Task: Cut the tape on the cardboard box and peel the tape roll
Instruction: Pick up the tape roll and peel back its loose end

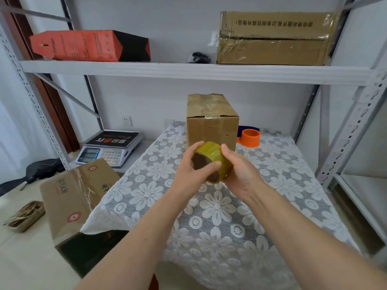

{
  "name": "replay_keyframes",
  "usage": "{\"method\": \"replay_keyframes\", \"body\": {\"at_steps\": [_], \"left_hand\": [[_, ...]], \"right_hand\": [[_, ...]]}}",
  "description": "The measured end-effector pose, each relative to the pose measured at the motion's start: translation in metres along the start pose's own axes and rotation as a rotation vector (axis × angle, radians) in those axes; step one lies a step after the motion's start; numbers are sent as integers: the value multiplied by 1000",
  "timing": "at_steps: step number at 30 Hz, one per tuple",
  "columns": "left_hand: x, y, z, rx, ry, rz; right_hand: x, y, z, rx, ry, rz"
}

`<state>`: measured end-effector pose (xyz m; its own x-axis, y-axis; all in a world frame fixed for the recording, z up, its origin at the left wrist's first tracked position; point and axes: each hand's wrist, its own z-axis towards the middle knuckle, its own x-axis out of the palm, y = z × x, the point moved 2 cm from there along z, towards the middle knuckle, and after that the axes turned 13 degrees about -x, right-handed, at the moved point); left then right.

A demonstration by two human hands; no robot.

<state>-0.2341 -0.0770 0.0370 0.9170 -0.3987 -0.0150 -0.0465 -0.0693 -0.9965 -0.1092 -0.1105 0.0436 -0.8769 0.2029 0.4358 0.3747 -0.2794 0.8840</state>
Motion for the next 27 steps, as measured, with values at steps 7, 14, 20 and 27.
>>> {"method": "replay_keyframes", "body": {"at_steps": [7, 14, 20, 27], "left_hand": [[-2, -2, 3, -507, 247, -699], [2, -13, 2, -407, 197, -660], [-1, -22, -2, -107, 144, -430], [-4, -23, 4, 93, 4, -173]], "right_hand": [[-1, 0, -5, -46, 54, -18], [-1, 12, -4, -50, 14, -116], [0, 18, -5, -25, -18, -90], [2, 19, -4, -8, -32, 3]]}}
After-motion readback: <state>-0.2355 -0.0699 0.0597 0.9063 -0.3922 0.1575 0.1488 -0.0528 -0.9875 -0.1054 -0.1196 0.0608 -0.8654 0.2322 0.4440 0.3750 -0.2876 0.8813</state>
